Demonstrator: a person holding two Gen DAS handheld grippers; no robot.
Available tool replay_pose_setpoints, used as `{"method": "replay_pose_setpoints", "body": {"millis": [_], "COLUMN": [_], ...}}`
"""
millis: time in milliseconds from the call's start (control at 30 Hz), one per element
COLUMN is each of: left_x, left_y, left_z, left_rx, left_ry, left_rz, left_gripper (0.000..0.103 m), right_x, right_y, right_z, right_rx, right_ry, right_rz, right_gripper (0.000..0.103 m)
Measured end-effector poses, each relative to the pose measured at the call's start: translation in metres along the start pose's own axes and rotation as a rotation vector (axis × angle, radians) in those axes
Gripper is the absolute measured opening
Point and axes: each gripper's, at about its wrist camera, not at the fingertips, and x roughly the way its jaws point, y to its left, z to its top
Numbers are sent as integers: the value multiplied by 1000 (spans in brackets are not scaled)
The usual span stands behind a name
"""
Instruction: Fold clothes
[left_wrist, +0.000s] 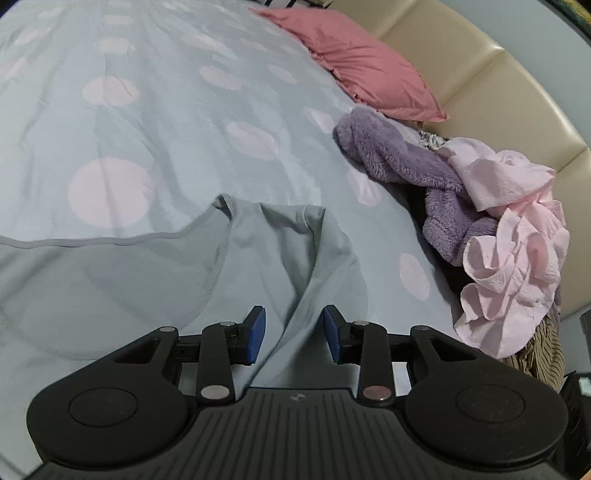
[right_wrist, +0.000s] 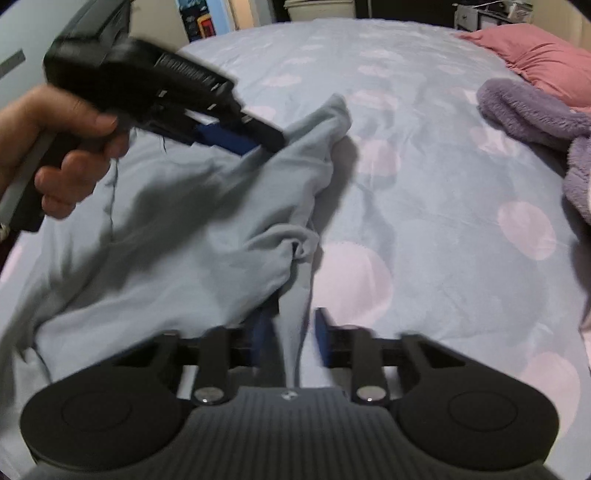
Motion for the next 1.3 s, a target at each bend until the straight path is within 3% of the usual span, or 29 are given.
{"method": "replay_pose_setpoints", "body": {"millis": [33,100,167,200,267,333,433,567,667,733,800,833,867,900,933,1067,1133,1200,1267,1300], "left_x": [2,-7,-12,-10,2,8,0,-11,-12,-3,7,14,19,23,20,-3,-7,5,18,21], "left_y": [-3,-11,-13,-12,-8,0,9,7,3,0,-4,-5,-7,-10,-11,-16,-17,-14,-9,-5], "left_z": [2,6,7,8,6,2,-3,1,9,12,13,12,11,9,8,11,14,15,15,12], "left_rx": [10,42,20,12,24,-5,-52,-27,-48,-46,-40,-36,-27,-16,-10,6,12,-2,-30,-50], "left_ry": [5,-67,-110,-102,-43,-11,-41,-96,-99,-60,-11,19,25,27,-3,-160,-184,-125,-64,-57], "left_rz": [-48,-180,-203,-164,-2,73,62,10,-14,-3,14,26,43,60,36,-171,-199,-88,35,48], "left_gripper": [0,0,0,0,0,0,1,15,21,26,33,34,34,28,2,1,1,1,3,3], "right_x": [-2,-20,-36,-39,-33,-22,-27,-42,-39,-27,-10,-4,0,5,3,-35,-50,-51,-34,-24], "right_y": [-2,-15,-29,-36,-43,-47,-44,-38,-32,-29,-29,-29,-29,-29,-30,-33,-40,-45,-46,-47], "right_z": [1,0,-1,-3,-7,-13,-15,-6,1,2,-2,-3,-5,-8,-9,-11,-14,-16,-21,-23], "right_rx": [9,65,130,157,191,218,215,243,301,343,401,423,439,453,458,453,471,480,506,519], "right_ry": [-8,-56,-103,-110,-80,-26,-57,-166,-158,-124,-92,-79,-72,-65,-79,-240,-298,-296,-194,-140], "right_rz": [-7,-11,-8,-4,-12,-42,-48,34,131,168,178,176,183,192,197,229,245,236,226,221], "right_gripper": [3,3,3,3,4,11,16,25,28,42,47,44,29,6,6,6,6,6,10,14]}}
